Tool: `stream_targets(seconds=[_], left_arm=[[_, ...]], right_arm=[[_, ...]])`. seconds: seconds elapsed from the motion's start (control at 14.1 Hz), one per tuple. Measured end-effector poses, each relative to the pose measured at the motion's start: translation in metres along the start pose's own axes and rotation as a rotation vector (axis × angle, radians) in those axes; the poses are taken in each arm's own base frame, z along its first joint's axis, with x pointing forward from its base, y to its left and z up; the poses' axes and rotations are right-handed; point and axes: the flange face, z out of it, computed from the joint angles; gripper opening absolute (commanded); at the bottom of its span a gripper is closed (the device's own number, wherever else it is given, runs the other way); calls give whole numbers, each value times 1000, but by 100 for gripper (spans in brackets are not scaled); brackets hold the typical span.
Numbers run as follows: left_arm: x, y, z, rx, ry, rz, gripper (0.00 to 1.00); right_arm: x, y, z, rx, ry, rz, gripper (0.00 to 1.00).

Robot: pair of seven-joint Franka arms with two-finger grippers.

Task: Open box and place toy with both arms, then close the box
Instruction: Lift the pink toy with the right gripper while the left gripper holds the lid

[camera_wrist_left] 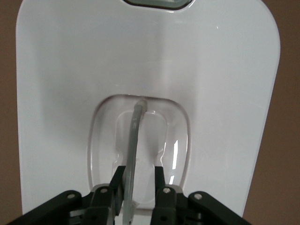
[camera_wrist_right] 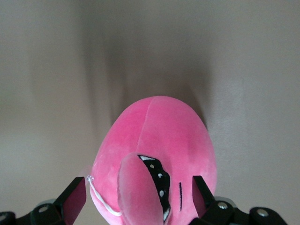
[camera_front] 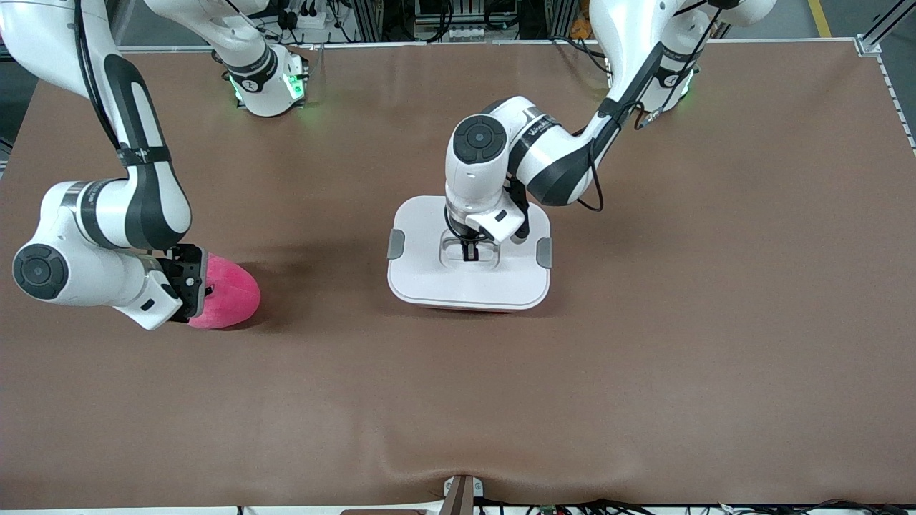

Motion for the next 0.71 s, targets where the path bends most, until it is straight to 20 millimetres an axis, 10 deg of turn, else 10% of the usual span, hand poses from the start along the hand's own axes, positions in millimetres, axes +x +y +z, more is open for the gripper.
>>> stream_targets(seconds=[0.14,0.71], left_arm=[[0,1,0,-1,0,-1,24],[0,1,0,-1,0,-1,16]], right_arm=[[-2,0,1,1,7,-2,4],[-1,1,-1,-12,24,-5,0]])
